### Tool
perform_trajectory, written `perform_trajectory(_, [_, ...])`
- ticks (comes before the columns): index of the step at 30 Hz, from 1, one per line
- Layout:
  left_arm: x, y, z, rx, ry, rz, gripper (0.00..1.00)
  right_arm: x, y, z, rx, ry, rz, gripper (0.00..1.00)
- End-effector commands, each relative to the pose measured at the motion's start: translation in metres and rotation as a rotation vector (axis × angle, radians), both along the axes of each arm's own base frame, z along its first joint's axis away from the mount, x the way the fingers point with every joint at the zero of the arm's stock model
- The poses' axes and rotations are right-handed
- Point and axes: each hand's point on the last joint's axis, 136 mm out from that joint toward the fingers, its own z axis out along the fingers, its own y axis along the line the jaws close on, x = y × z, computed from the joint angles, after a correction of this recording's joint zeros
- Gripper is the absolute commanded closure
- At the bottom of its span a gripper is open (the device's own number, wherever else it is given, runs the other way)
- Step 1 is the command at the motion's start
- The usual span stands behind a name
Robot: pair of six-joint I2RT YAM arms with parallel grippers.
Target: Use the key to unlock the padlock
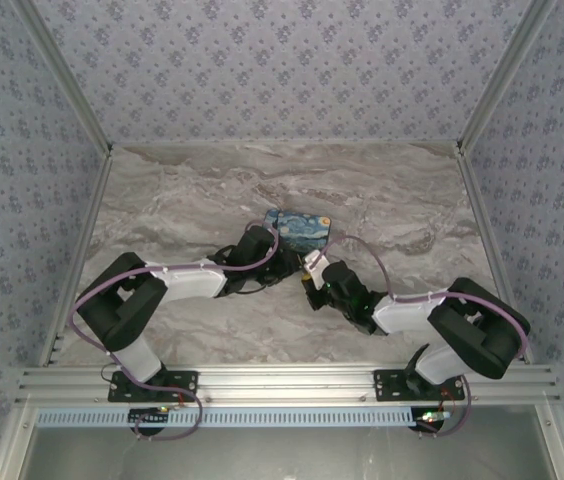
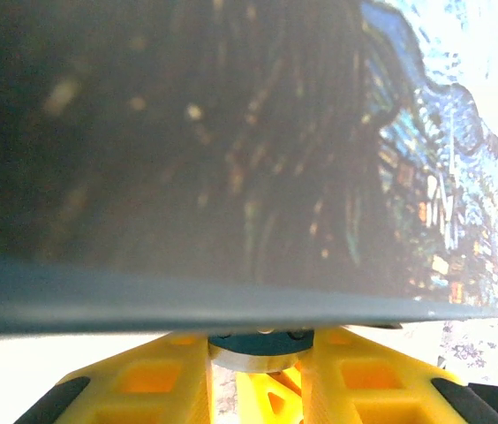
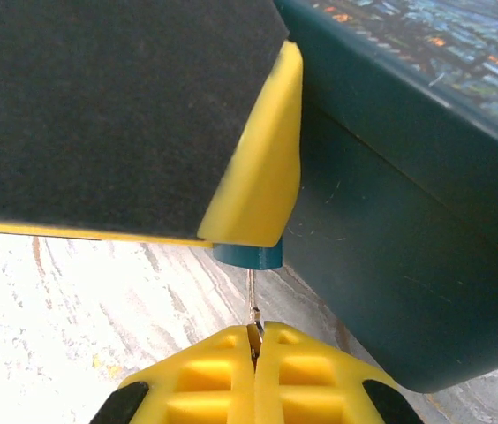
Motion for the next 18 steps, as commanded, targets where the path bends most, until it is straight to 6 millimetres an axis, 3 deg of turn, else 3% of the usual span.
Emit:
perform_trajectory(1, [-0.002, -0.013, 0.028, -0.078, -0.011, -0.027, 0.73, 0.016, 0.012, 0.044, 0.129, -0.117, 0.013, 1.0])
perform_trajectory(6, [-0.004, -0.014, 0.036, -0.089, -0.012, -0.036, 0.74, 0.021, 0.01, 0.059, 0.166, -0.14, 0.031, 1.0])
perform_trajectory(18, [-0.007, -0.017, 0.048, -0.123, -0.01, -0.048, 0.74, 0.023, 0.002, 0.073, 0.211, -0.148, 0.051, 1.0])
